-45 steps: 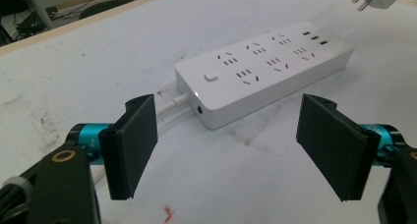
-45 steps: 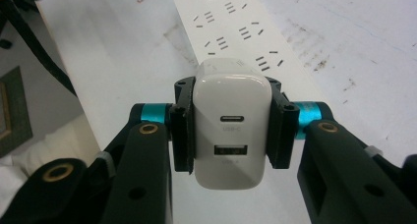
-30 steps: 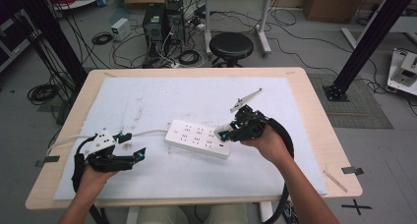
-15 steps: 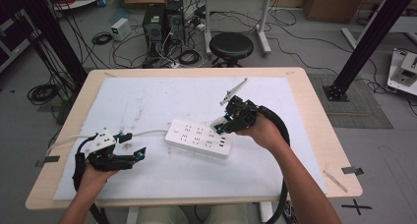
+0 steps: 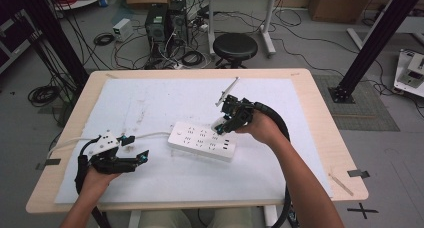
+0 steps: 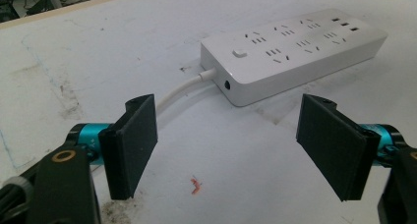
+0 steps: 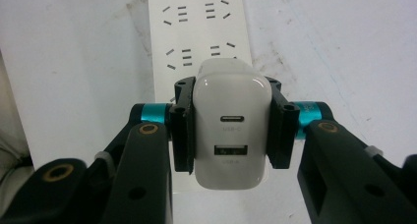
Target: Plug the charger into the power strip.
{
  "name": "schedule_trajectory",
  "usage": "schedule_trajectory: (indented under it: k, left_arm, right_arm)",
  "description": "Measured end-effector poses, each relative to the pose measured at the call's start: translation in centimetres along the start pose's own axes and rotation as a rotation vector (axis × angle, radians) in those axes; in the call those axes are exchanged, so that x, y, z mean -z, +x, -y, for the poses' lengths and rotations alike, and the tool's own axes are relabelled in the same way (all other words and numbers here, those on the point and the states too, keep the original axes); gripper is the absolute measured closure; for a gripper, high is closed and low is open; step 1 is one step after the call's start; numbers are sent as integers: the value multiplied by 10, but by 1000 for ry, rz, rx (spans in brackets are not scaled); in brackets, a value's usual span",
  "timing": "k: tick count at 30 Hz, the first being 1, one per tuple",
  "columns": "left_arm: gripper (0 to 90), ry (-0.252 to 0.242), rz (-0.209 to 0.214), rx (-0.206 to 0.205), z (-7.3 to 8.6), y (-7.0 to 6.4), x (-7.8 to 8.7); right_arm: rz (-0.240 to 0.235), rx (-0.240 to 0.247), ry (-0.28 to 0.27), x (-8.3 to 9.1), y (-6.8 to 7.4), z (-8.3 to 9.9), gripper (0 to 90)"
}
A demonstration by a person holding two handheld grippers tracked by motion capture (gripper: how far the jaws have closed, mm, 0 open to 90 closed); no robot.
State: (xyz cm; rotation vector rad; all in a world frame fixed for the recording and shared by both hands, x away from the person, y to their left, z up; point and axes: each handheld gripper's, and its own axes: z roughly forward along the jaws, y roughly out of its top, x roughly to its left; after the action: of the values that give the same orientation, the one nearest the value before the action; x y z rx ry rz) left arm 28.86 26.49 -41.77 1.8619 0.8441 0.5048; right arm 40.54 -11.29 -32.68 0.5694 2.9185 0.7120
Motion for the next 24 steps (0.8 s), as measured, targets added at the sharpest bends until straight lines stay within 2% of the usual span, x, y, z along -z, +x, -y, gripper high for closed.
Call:
schedule_trajectory:
  k: [1,7,10,18,21,24]
  left_arm:
    - [236,1,-1,1,0,0,0]
    - [236,1,1,0,1,2,0]
    - [236,3,3,2,2,3,0]
    - [236,-1,2,7,3,5,-1]
    - [236,-2,4,10,4,6,-1]
    - [236,1,7,9,5,7,-2]
  right_arm:
    - [-3,-9,9,-1,0,-1,633]
    - [-26,25,72,-14,-3,-4,633]
    - [-23,31,95,-19,-4,-5,633]
    - [-4,109,194,-33,-3,-17,633]
    - [-17,128,220,-39,-2,-19,634]
    - [1,156,239,-41,0,-23,634]
